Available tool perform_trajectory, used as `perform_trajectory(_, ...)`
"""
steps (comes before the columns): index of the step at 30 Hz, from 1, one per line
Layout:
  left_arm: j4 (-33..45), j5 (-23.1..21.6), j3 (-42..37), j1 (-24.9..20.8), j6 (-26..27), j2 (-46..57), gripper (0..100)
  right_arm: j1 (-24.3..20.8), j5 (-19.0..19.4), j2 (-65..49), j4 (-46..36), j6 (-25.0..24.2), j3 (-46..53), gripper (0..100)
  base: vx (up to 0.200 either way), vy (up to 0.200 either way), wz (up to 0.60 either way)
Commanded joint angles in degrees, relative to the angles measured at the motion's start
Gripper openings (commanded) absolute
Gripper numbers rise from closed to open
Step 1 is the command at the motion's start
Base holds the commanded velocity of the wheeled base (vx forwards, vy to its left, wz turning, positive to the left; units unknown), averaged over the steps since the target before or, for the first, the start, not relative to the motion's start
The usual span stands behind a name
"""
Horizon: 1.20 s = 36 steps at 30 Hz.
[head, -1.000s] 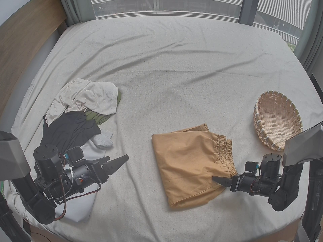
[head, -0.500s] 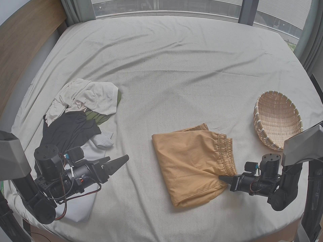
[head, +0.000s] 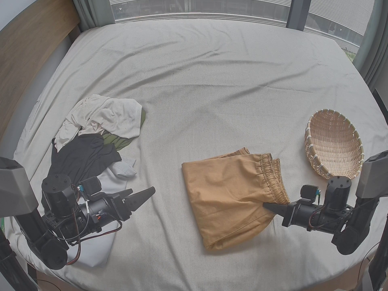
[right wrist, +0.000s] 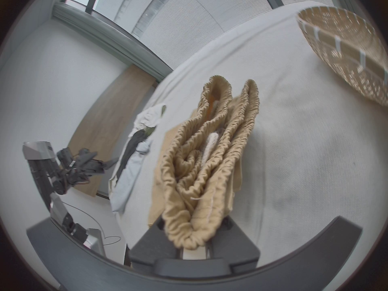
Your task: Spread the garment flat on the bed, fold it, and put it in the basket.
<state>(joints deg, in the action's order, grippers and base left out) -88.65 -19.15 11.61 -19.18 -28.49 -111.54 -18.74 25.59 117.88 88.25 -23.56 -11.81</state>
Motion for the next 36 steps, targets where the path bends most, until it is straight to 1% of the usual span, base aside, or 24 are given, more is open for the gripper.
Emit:
perform_trajectory(1,0.0,0.2,-0.3,-0.2,0.5,0.0,100,-1.3,1.5,-10.2,0.0,-0.2,1.4,0,0.000,0.000,0.00)
perform_trajectory(2,0.0,0.2,-0.3,-0.2,0.5,0.0,100,-1.3,1.5,-10.3,0.0,-0.2,1.4,0,0.000,0.000,0.00)
perform_trajectory(4,0.0,0.4,-0.7,-0.2,2.6,-0.2,100,-1.6,2.2,-12.9,-0.1,-0.1,1.5,0,0.000,0.000,0.00)
perform_trajectory(6,-0.1,0.5,-1.5,0.1,7.4,-0.4,100,-2.4,2.2,-15.0,-0.1,-0.1,1.4,0,0.000,0.000,0.00)
perform_trajectory(7,0.0,0.5,-1.7,0.2,9.0,-0.5,100,-2.7,2.2,-15.4,-0.1,0.0,1.4,0,0.000,0.000,0.00)
perform_trajectory(8,-0.1,0.5,-2.4,0.5,13.3,-0.4,100,-3.5,2.0,-16.5,-0.1,0.0,1.4,0,0.000,0.000,0.00)
perform_trajectory(9,-0.1,0.4,-2.6,0.6,14.4,-0.4,100,-3.8,1.9,-16.7,-0.1,0.1,1.4,0,0.000,0.000,0.00)
perform_trajectory(10,-0.1,0.4,-3.1,1.4,18.0,-0.3,100,-4.4,1.8,-17.6,-0.1,0.1,1.3,0,0.000,0.000,0.00)
perform_trajectory(11,-0.1,0.4,-3.2,1.6,18.7,-0.3,100,-4.5,1.8,-17.9,-0.1,0.1,1.3,0,0.000,0.000,0.00)
perform_trajectory(12,-0.1,0.3,-3.6,2.0,22.6,-0.2,100,-5.0,1.8,-18.6,-0.1,0.1,1.3,0,0.000,0.000,0.00)
perform_trajectory(13,-0.1,0.1,-3.8,2.3,24.8,-0.2,100,-5.3,1.8,-19.0,-0.1,0.1,1.3,0,0.000,0.000,0.00)
perform_trajectory(15,-0.1,0.0,-4.0,2.8,27.4,-0.3,100,-5.8,1.9,-19.7,-0.1,0.1,1.3,0,0.000,0.000,0.00)
perform_trajectory(21,-0.2,0.0,-4.0,2.7,28.8,0.9,100,-7.2,1.9,-22.3,-0.1,0.1,1.1,0,0.000,0.000,0.00)
perform_trajectory(29,-0.2,0.0,-4.8,1.0,28.9,2.5,100,-6.8,1.7,-27.0,-0.2,0.1,0.3,0,0.000,0.000,0.00)
perform_trajectory(33,-0.2,0.1,-4.8,0.1,28.9,2.6,100,-6.1,1.6,-28.3,-0.1,0.4,0.3,0,0.000,0.000,0.00)
perform_trajectory(36,-0.2,0.2,-4.9,-0.1,28.9,2.6,100,-3.5,1.5,-28.6,-0.1,1.1,-0.1,0,0.000,0.000,0.00)
